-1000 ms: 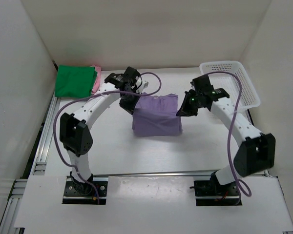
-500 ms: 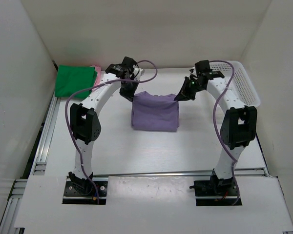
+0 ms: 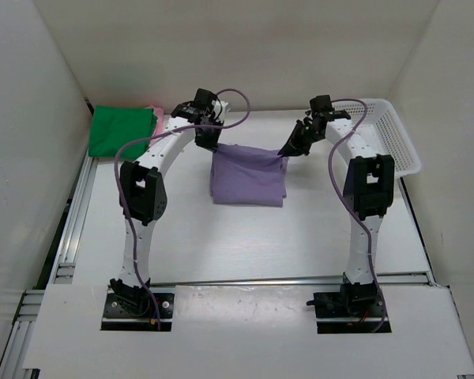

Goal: Fold and stack the t-shirts
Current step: Fold the long partially folded tshirt into a neat square

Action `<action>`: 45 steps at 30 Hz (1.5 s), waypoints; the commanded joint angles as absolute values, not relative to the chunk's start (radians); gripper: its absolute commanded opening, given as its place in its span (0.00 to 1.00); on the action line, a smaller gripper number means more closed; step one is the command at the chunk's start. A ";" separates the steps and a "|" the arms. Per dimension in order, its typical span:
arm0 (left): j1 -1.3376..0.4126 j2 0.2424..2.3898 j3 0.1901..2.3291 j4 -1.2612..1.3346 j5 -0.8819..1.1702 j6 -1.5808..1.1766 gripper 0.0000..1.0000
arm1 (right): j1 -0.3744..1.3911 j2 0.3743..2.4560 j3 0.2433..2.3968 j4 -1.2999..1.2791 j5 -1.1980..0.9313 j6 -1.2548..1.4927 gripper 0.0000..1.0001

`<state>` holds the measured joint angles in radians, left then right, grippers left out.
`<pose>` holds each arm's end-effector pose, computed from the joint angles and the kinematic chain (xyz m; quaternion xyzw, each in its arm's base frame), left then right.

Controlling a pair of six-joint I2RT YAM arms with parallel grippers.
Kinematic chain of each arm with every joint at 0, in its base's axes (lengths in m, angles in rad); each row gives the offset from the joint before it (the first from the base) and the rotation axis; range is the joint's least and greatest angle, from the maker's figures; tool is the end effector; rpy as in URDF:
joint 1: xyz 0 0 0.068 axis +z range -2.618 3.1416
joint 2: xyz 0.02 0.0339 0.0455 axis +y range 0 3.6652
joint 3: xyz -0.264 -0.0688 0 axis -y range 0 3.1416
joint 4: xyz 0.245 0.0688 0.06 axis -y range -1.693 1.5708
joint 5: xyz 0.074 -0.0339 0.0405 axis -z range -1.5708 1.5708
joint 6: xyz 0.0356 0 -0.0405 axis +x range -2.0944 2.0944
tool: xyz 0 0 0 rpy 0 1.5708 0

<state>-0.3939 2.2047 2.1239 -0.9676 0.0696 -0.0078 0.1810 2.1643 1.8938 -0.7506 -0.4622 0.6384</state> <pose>0.4423 -0.1865 0.2713 0.1941 0.9458 -0.0844 0.2462 0.4645 0.1011 0.2344 0.1519 0.9266 0.3074 0.1545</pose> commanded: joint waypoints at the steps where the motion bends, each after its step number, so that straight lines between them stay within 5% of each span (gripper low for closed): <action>1: -0.373 2.276 2.183 -0.882 0.067 0.000 0.10 | 0.166 2.213 1.963 -0.709 -0.393 0.689 0.19; 2: -0.373 2.296 2.195 -0.870 0.067 0.000 0.14 | 0.157 2.241 1.974 -0.697 -0.381 0.689 0.28; 4: -0.373 2.336 2.230 -0.838 0.039 0.000 0.38 | 0.156 2.253 1.983 -0.680 -0.345 0.719 0.38; 5: -0.373 2.373 2.243 -0.803 0.008 0.000 0.54 | 0.147 2.266 1.983 -0.631 -0.318 0.732 0.50; 6: -0.364 2.391 2.276 -0.787 -0.009 0.000 0.82 | 0.147 2.275 1.971 -0.597 -0.318 0.732 0.52; 11: -0.322 2.400 2.332 -0.778 -0.081 0.000 0.89 | 0.138 2.246 1.985 -0.546 -0.225 0.680 0.52; 15: -0.270 2.367 2.224 -0.758 0.136 0.000 0.91 | 0.205 2.203 1.925 -0.463 -0.206 0.513 0.60; 22: -0.270 2.436 2.224 -0.758 0.377 0.000 0.85 | 0.215 2.393 2.111 -0.476 -0.273 0.485 0.60; 29: -0.270 2.516 2.299 -0.758 0.443 0.000 0.65 | 0.215 2.430 2.112 -0.465 -0.278 0.505 0.60; 33: -0.270 2.526 2.298 -0.758 0.457 0.000 0.47 | 0.224 2.430 2.094 -0.465 -0.299 0.514 0.59; 38: -0.270 2.517 2.289 -0.758 0.437 0.000 0.13 | 0.235 2.421 2.082 -0.456 -0.353 0.543 0.54; 43: -0.270 2.490 2.289 -0.758 0.425 0.000 0.10 | 0.259 2.411 2.072 -0.456 -0.362 0.547 0.51; 45: -0.270 2.480 2.280 -0.758 0.416 0.000 0.10 | 0.259 2.402 2.072 -0.456 -0.362 0.572 0.42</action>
<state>-0.2714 2.5530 2.2696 -0.7658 0.4274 -0.0078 0.2485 2.4374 2.0716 -0.4789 -0.3313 0.5472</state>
